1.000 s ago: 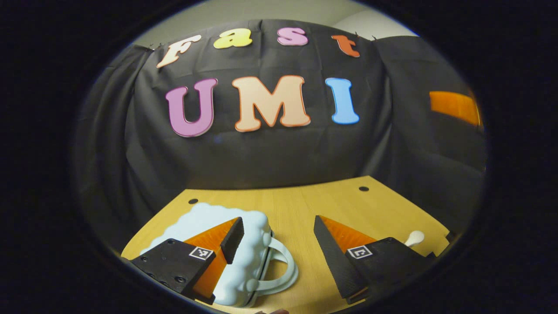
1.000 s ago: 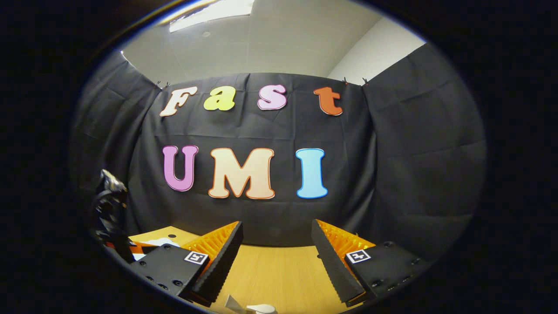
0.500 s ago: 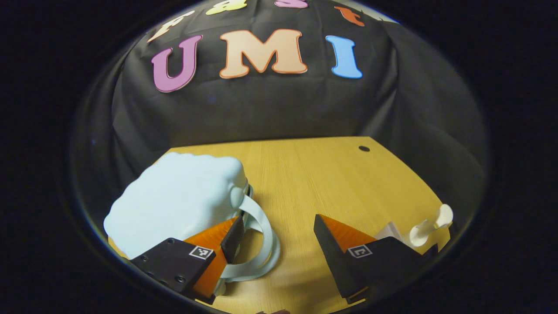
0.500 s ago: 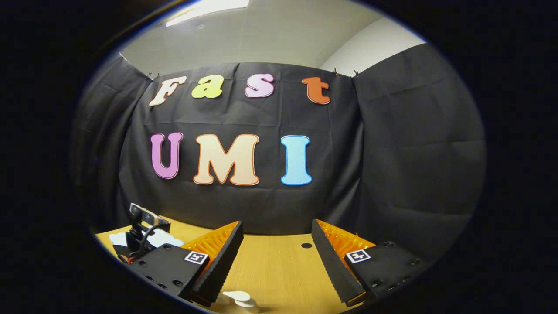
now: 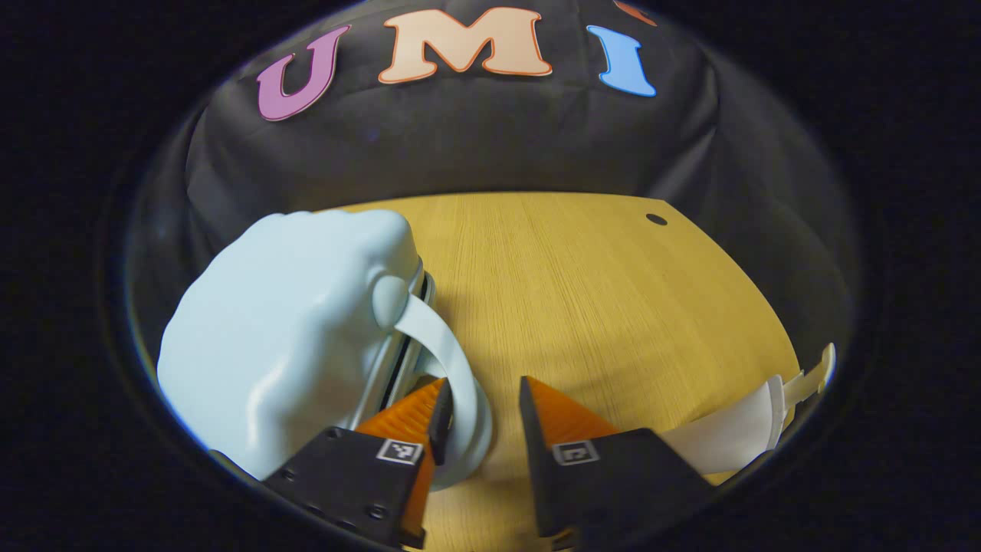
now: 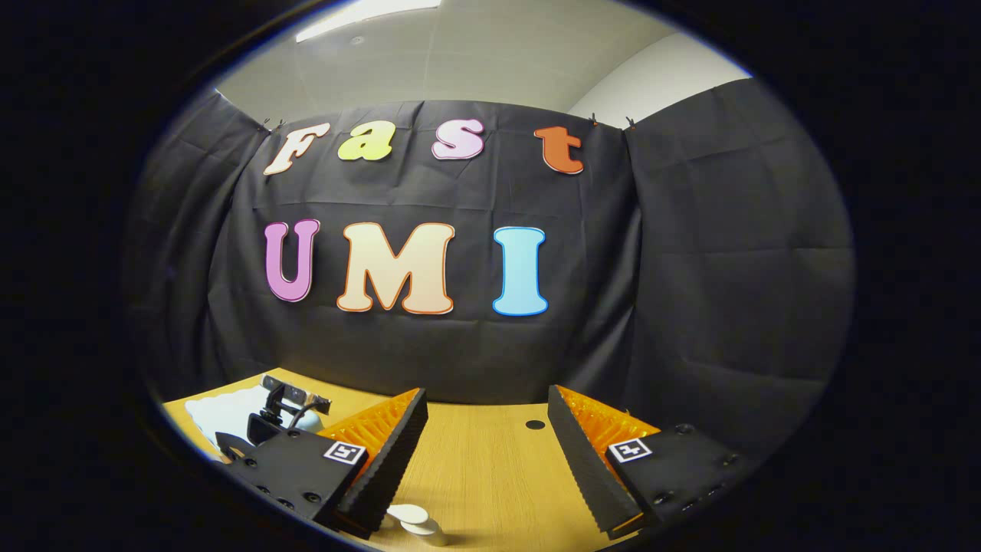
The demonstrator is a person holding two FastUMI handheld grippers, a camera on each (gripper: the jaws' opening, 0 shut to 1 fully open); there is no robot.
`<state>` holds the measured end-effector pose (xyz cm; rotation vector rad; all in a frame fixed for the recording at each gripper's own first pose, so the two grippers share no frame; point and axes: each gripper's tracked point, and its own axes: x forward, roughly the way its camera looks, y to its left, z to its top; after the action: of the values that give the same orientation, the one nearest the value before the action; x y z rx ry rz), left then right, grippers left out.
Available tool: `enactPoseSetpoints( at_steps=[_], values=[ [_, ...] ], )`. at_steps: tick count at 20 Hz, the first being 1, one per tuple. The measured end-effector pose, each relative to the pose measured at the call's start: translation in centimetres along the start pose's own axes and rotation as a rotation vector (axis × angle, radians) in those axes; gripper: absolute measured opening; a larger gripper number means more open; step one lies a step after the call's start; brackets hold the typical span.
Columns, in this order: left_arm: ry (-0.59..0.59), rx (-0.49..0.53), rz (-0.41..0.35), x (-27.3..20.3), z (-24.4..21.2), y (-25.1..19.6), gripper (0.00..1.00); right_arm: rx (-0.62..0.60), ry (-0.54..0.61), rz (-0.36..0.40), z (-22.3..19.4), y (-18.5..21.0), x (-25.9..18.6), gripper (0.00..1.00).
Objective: First open the suitcase, pack the skin care products into it, and then close the suitcase.
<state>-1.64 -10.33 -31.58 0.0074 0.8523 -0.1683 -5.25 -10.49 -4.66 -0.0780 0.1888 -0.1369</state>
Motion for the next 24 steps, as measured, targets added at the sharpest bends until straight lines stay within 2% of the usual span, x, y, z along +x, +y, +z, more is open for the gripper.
enactPoseSetpoints(
  at_steps=[2, 6, 8, 11, 17, 21, 24],
  values=[
    [0.025, -0.028, -0.025, 0.2, -0.7, 0.5, 0.16, 0.011, 0.005, 0.022, -0.3, 0.6, 0.0, 0.99],
    [0.062, -0.082, -0.091, 0.5, -0.8, 0.5, 0.05, 0.0, -0.012, 0.055, 0.1, 1.5, -0.2, 0.99],
    [0.032, -0.056, -0.073, 0.2, -0.3, 0.4, 0.0, -0.007, -0.025, 0.074, 0.4, 2.0, -0.3, 0.99],
    [0.021, 0.006, -0.048, -0.5, 0.3, 0.1, 0.0, -0.005, -0.052, 0.104, 0.9, 2.3, -0.3, 0.99],
    [-0.043, -0.002, -0.048, -3.5, 5.3, 1.1, 0.0, 0.048, -0.073, 0.207, 0.8, 3.8, 0.2, 0.99],
    [-0.1, -0.06, -0.104, -6.3, 9.1, 3.1, 0.0, 0.049, -0.102, 0.179, 1.7, 4.8, 0.8, 0.99],
    [-0.13, -0.079, -0.146, -8.5, 11.7, 5.5, 0.0, 0.067, -0.1, 0.167, 1.9, 7.7, 0.8, 0.98]
  ],
)
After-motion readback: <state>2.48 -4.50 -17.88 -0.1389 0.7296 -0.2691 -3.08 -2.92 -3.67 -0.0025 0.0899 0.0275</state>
